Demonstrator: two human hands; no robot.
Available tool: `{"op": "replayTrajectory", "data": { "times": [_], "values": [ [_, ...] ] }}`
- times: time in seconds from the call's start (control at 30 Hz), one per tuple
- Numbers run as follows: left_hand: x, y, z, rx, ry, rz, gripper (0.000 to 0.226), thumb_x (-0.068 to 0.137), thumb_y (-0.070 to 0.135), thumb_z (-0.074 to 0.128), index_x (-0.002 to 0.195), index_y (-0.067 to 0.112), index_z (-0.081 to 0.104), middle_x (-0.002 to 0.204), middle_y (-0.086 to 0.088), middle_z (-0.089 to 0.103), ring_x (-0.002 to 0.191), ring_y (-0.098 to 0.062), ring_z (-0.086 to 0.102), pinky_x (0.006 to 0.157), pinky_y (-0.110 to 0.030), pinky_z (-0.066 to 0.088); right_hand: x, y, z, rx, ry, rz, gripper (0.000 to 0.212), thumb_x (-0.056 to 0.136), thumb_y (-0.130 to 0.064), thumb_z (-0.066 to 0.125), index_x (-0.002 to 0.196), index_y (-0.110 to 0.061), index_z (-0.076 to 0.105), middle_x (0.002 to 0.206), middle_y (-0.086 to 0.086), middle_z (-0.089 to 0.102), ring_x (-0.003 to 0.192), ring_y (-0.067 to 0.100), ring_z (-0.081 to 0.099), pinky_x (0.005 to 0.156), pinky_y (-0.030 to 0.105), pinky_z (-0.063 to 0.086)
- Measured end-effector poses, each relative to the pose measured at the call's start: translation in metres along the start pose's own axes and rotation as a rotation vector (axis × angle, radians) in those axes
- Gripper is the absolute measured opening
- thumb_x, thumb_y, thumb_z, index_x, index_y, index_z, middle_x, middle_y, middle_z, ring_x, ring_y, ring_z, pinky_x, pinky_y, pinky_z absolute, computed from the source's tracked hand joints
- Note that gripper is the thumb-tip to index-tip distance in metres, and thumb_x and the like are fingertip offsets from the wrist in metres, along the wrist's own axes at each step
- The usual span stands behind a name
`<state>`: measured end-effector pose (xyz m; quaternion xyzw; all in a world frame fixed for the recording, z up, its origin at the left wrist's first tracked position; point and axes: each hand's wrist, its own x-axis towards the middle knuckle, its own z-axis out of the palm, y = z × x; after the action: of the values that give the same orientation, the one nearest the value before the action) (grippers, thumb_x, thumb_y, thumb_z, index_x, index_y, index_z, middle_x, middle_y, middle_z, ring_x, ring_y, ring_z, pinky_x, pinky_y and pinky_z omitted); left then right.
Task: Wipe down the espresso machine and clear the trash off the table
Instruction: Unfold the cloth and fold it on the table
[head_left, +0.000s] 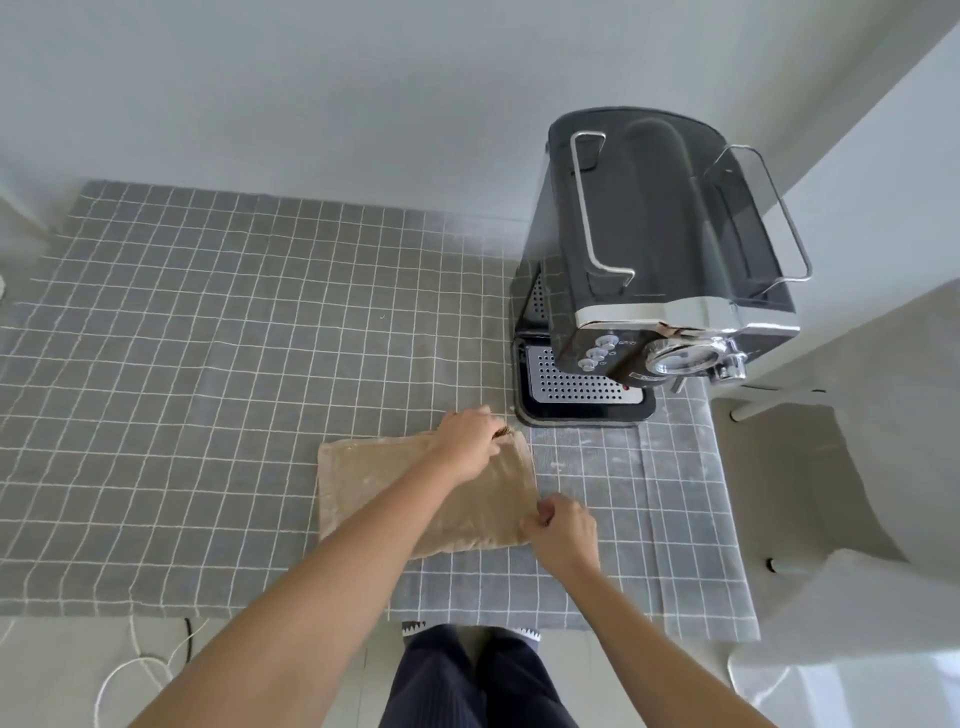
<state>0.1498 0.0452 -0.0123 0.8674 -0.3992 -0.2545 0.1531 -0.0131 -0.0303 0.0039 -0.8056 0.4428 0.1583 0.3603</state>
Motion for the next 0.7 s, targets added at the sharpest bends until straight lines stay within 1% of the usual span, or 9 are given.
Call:
{"op": "replayTrajectory", "data": {
  "times": [0.13, 0.23, 0.33, 0.43, 0.5, 0.57, 0.6, 0.67, 0.7],
  "values": [
    [-0.011, -0.023, -0.054, -0.333, -0.131, -0.034, 0.026, 0.08, 0.018, 0.075, 0.102, 0.008, 0.066, 0.108, -0.002, 0.051, 0.098, -0.018, 0.051, 0.088, -0.032, 0.04, -0.021, -0.018, -0.005, 0.276, 0.113, -0.123, 0.025, 0.078, 0.006, 0.056, 0.066, -0.01, 0.041, 0.059, -0.001, 0.043, 0.054, 0.014, 0.035, 0.045, 0.017, 0.034],
    [-0.036, -0.056, -0.098, -0.447, -0.196, -0.08, 0.023, 0.072, 0.009, 0.081, 0.082, 0.019, 0.064, 0.103, -0.005, 0.058, 0.099, -0.019, 0.054, 0.091, -0.033, 0.042, -0.049, -0.043, 0.001, 0.342, 0.123, -0.327, 0.018, 0.08, 0.004, 0.059, 0.077, -0.006, 0.045, 0.062, 0.006, 0.051, 0.054, 0.013, 0.038, 0.047, 0.019, 0.034],
    [-0.063, -0.096, -0.127, -0.425, -0.247, -0.166, 0.03, 0.072, -0.003, 0.077, 0.075, 0.026, 0.068, 0.111, -0.014, 0.066, 0.103, -0.025, 0.06, 0.094, -0.039, 0.046, -0.076, -0.072, 0.025, 0.306, -0.004, -0.554, 0.019, 0.085, -0.005, 0.065, 0.09, -0.013, 0.047, 0.072, 0.0, 0.064, 0.055, 0.012, 0.053, 0.053, 0.022, 0.047],
    [-0.077, -0.122, -0.136, -0.137, -0.281, -0.289, 0.049, 0.079, -0.017, 0.052, 0.094, 0.025, 0.074, 0.134, -0.004, 0.058, 0.124, -0.026, 0.054, 0.096, -0.041, 0.047, -0.092, -0.087, 0.055, 0.297, -0.215, -0.663, 0.026, 0.09, -0.017, 0.065, 0.112, -0.015, 0.05, 0.088, -0.003, 0.074, 0.071, 0.012, 0.069, 0.066, 0.025, 0.059],
    [-0.079, -0.123, -0.132, -0.014, -0.204, -0.326, 0.059, 0.082, -0.019, 0.042, 0.114, 0.023, 0.068, 0.145, -0.004, 0.048, 0.133, -0.024, 0.045, 0.099, -0.036, 0.044, -0.088, -0.082, 0.069, 0.278, -0.15, -0.626, 0.022, 0.095, -0.017, 0.058, 0.116, -0.013, 0.053, 0.084, 0.0, 0.075, 0.071, 0.015, 0.071, 0.067, 0.03, 0.06],
    [-0.075, -0.114, -0.116, -0.042, -0.136, -0.245, 0.054, 0.087, -0.011, 0.048, 0.127, 0.023, 0.059, 0.148, -0.003, 0.044, 0.137, -0.023, 0.041, 0.106, -0.038, 0.039, -0.077, -0.071, 0.075, 0.209, -0.03, -0.464, 0.015, 0.098, -0.013, 0.052, 0.113, -0.012, 0.055, 0.082, 0.003, 0.072, 0.071, 0.021, 0.069, 0.065, 0.038, 0.059],
    [-0.073, -0.106, -0.104, -0.078, -0.131, -0.186, 0.05, 0.09, -0.003, 0.053, 0.133, 0.022, 0.054, 0.149, -0.003, 0.043, 0.138, -0.023, 0.039, 0.111, -0.041, 0.035, -0.07, -0.066, 0.076, 0.13, 0.006, -0.375, 0.015, 0.098, -0.015, 0.052, 0.112, -0.012, 0.055, 0.088, 0.003, 0.069, 0.077, 0.022, 0.068, 0.069, 0.038, 0.059],
    [-0.069, -0.089, -0.077, -0.095, -0.161, -0.098, 0.052, 0.091, 0.01, 0.06, 0.14, 0.022, 0.046, 0.148, -0.003, 0.044, 0.137, -0.023, 0.04, 0.114, -0.043, 0.032, -0.061, -0.061, 0.073, 0.003, -0.022, -0.213, 0.021, 0.097, -0.027, 0.055, 0.114, -0.015, 0.051, 0.103, 0.001, 0.064, 0.093, 0.02, 0.062, 0.078, 0.033, 0.054],
    [-0.067, -0.083, -0.065, -0.059, -0.173, -0.068, 0.054, 0.089, 0.014, 0.063, 0.14, 0.023, 0.046, 0.144, -0.003, 0.047, 0.133, -0.023, 0.044, 0.111, -0.043, 0.035, -0.058, -0.061, 0.073, -0.017, -0.065, -0.151, 0.025, 0.096, -0.033, 0.057, 0.114, -0.016, 0.051, 0.105, 0.001, 0.063, 0.095, 0.019, 0.061, 0.076, 0.031, 0.05]
  ]
}}
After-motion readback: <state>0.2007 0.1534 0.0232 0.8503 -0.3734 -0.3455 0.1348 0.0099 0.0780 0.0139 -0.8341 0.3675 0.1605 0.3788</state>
